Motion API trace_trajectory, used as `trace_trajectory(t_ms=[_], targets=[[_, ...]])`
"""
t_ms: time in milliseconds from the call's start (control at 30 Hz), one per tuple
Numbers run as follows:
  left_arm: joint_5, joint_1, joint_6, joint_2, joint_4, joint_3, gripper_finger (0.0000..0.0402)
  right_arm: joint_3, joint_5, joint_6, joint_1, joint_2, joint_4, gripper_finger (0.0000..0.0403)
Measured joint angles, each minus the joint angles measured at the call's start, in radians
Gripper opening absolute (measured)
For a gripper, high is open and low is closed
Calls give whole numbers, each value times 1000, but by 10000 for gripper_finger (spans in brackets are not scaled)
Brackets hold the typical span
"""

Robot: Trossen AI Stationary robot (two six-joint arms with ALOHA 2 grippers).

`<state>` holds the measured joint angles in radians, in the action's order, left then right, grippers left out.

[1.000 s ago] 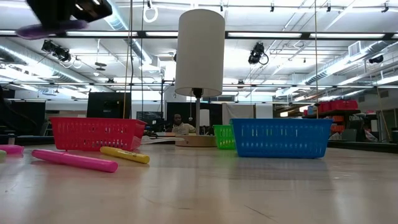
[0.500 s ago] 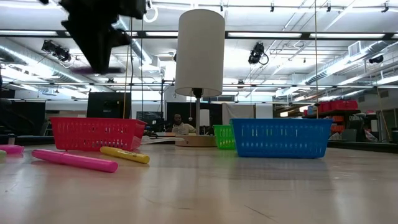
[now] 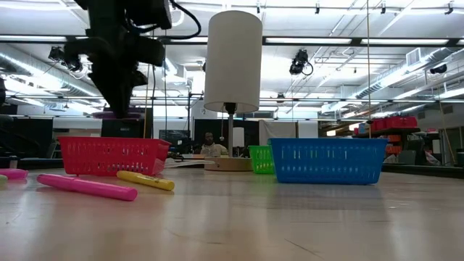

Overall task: Pick & Place Markers
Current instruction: Put the small purple pen into the red bin

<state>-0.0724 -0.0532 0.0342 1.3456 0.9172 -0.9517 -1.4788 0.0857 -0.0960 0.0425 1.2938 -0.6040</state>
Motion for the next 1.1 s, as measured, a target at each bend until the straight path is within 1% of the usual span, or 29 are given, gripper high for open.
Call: trace_trajectory(t_ms=[167, 267, 333, 500, 667, 867, 933, 1100], targets=[[17, -80, 46, 8, -45, -1, 37, 0, -9, 7, 0, 0, 1, 146], [23, -103, 59, 8, -51, -1, 37, 0, -10, 7, 0, 0, 1, 146], [24, -108, 69, 8, -62, 2, 37, 0, -10, 8, 0, 0, 1, 146], [41, -112, 50, 8, -147, 67, 37, 0, -11, 8, 0, 0, 1, 146], [20, -130, 40, 9, -272, 134, 37, 0, -11, 5, 0, 0, 2, 146], [16, -159, 55, 23, -305, 186, 37, 0, -11, 5, 0, 0, 4, 146], [17, -159, 52, 24, -342, 209, 37, 0, -23, 6, -2, 0, 5, 146], [13, -159, 53, 24, -374, 240, 37, 0, -25, 7, -2, 0, 5, 146]])
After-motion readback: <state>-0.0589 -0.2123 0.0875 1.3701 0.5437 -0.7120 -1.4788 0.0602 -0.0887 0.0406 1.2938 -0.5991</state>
